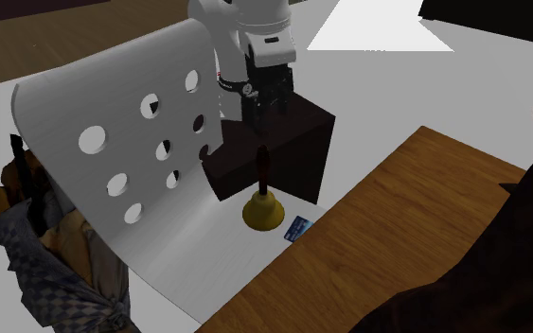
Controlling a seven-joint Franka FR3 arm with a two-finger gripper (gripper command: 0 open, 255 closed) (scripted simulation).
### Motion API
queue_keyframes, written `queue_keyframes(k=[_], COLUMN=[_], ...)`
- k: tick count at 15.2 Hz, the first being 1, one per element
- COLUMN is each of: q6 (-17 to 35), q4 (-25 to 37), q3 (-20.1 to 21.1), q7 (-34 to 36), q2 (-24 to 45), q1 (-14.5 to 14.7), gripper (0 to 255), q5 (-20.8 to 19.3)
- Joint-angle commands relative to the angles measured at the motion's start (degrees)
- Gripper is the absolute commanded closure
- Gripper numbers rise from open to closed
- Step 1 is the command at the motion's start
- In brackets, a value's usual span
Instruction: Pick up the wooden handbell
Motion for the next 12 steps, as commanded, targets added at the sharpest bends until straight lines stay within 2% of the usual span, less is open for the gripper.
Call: queue_keyframes(k=[1,3,10,12], q6=[4.5,6.9,14.1,14.1], q4=[0.7,1.6,-0.2,-0.2], q3=[-3.6,-5.7,-7.5,-7.5], q7=[-5.4,-9.0,-12.7,-12.7], q2=[4.7,7.9,13.9,13.9], q1=[1.3,2.5,4.5,4.5], gripper=[0,0,0,0], q5=[2.2,4.6,8.9,8.9])
